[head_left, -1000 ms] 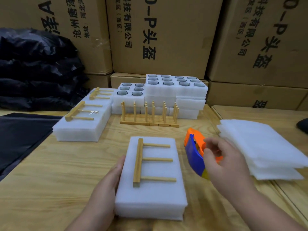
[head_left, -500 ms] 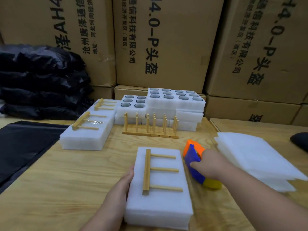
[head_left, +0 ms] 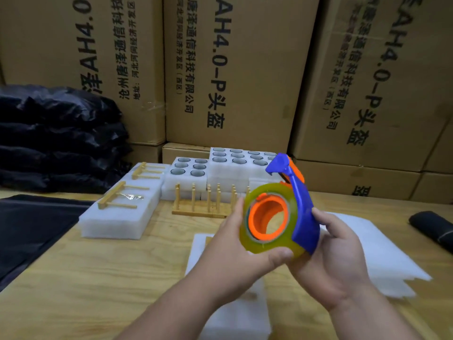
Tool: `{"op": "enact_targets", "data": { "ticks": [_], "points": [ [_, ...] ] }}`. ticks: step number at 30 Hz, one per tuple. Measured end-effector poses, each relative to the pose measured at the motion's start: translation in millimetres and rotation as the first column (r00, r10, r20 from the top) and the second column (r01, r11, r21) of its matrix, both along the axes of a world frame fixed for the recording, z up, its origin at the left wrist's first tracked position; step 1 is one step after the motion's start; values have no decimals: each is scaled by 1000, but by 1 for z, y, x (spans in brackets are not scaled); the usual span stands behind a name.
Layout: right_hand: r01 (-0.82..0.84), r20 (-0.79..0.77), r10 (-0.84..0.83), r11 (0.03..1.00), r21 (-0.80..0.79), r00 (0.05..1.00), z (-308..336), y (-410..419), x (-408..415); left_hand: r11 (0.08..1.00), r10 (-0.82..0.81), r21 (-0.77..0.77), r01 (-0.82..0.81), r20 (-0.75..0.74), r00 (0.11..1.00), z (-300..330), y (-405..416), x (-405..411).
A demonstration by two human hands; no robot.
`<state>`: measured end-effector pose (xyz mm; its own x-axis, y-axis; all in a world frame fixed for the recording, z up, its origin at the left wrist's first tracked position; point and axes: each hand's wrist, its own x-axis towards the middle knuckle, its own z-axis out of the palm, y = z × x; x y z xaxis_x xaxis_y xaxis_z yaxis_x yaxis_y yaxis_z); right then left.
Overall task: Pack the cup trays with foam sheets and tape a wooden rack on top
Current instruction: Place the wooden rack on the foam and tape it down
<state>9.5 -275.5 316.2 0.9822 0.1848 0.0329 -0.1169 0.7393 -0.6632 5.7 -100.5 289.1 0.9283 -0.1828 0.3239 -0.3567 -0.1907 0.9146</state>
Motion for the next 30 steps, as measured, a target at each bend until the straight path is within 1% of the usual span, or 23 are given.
{"op": "enact_targets", "data": {
  "ticks": [3, 5, 8, 11, 12, 13, 14, 15, 16, 17, 18, 20, 21, 22, 23, 24, 26, 28, 30],
  "points": [
    [-87, 28, 85, 992, 89, 996, -4, 5, -10, 998, -57, -13, 58, 24, 998, 4, 2, -1],
    [-119, 32, 116, 989, 84, 993, -5, 3, -12, 996, -81, -20, 81, 26, 996, 3, 7, -4],
    [-167, 23, 167, 986, 24, 986, -10, 2, -15, 989, -144, -19, 144, 19, 989, 5, 12, -9],
    [-142, 87, 152, 983, -118, 984, -11, 0, -17, 984, -177, 33, 177, -16, 984, 8, 20, -13],
    [-119, 121, 146, 971, -210, 982, -10, -2, -19, 983, -169, 68, 170, -31, 985, 9, 25, -14],
    [-70, 178, 140, 934, -351, 974, -8, -5, -22, 984, -143, 99, 146, -35, 989, 12, 32, -16],
    [18, 244, 133, 846, -532, 961, -7, -8, -24, 986, -120, 110, 122, -17, 993, 16, 39, -18],
    [146, 317, 123, 695, -704, 940, -7, -12, -26, 989, -111, 102, 107, 30, 993, 22, 47, -21],
    [276, 392, 129, 514, -812, 911, -7, -16, -29, 991, -102, 96, 93, 94, 990, 29, 54, -25],
    [392, 471, 158, 365, -844, 868, -9, -20, -30, 993, -83, 97, 68, 166, 983, 37, 61, -29],
    [495, 550, 206, 266, -827, 809, -11, -24, -31, 994, -63, 102, 40, 238, 969, 44, 66, -33],
    [689, 689, 329, 137, -712, 646, -22, -31, -26, 992, -44, 128, -3, 364, 930, 56, 74, -40],
    [774, 739, 388, 93, -626, 551, -27, -34, -23, 988, -44, 152, -21, 413, 910, 61, 77, -44],
    [839, 773, 436, 71, -540, 461, -31, -36, -20, 983, -46, 178, -40, 452, 891, 65, 79, -47],
    [878, 791, 468, 63, -474, 393, -34, -37, -18, 977, -46, 205, -61, 481, 876, 68, 80, -50],
    [900, 801, 486, 63, -432, 350, -35, -38, -17, 968, -49, 236, -83, 502, 864, 71, 82, -54],
    [921, 813, 495, 63, -385, 306, -38, -39, -16, 945, -71, 308, -111, 525, 848, 75, 84, -59],
    [933, 820, 498, 60, -356, 281, -40, -40, -16, 924, -119, 373, -87, 494, 861, 75, 85, -62],
    [933, 816, 504, 50, -355, 284, -41, -39, -17, 900, -164, 434, -51, 444, 881, 74, 84, -63]
  ]
}}
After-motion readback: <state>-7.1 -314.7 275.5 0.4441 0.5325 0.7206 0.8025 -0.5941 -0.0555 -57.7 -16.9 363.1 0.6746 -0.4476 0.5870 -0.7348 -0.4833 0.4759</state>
